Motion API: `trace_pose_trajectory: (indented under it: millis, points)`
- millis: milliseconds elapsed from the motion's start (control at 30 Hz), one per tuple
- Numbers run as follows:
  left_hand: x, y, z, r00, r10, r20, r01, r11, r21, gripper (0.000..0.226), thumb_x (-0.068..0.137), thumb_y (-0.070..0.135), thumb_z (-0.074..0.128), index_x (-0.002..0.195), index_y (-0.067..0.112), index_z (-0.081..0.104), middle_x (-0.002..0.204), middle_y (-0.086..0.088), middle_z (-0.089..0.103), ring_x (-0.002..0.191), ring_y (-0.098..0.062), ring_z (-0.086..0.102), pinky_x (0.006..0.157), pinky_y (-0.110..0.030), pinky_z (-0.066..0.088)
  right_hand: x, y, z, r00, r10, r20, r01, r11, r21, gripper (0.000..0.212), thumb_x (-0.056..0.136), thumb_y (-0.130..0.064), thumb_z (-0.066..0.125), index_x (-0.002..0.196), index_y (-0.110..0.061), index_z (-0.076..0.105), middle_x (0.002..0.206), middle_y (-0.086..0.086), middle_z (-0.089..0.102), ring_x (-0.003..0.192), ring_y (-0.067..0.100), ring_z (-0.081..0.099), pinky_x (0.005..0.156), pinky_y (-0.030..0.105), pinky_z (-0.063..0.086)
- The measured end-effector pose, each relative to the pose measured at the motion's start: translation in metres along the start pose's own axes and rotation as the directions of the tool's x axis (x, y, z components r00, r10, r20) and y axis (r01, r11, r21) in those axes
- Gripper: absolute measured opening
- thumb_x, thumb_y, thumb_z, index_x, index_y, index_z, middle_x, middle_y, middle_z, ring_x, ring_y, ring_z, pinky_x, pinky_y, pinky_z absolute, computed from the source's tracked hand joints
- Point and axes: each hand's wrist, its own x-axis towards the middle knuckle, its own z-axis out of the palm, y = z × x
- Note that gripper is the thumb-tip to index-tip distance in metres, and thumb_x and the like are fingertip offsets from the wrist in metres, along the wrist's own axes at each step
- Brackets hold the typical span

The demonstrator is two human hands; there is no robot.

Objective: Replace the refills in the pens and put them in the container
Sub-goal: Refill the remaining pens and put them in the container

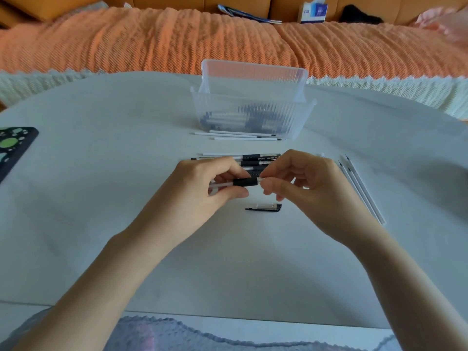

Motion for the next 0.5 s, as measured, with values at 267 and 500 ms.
trace_pose_trajectory:
  millis: [267,500]
  points:
    - [0.0001,-0.0023,0.0016,0.998,0.055,-0.006,-0.055,0.997,0.059,0.018,0.071,0.011,0.077,0.088,0.015,0.072,0.08,0.027,0.059,0.076,0.018,0.056,0.072,0.0,0.037,-0.0021,0.0023,0.0033,0.998,0.056,-0.012,-0.056,0.998,-0.038,0.014,0.087,-0.026,0.06,0.073,-0.023,0.061,0.068,-0.006,0.068,0.061,0.01,0.06,0.062,0.022,0.047]
    - [-0.0006,-0.0016,-0.0003,1.0,0.014,-0.027,-0.014,1.0,0.021,0.017,0.072,0.012,0.077,0.088,0.016,0.072,0.075,0.026,0.06,0.069,0.016,0.056,0.067,0.0,0.035,-0.002,0.0,0.0024,1.0,0.015,-0.014,-0.016,0.999,-0.03,0.004,0.085,-0.022,0.065,0.081,-0.022,0.065,0.07,-0.006,0.068,0.06,0.008,0.059,0.057,0.02,0.045]
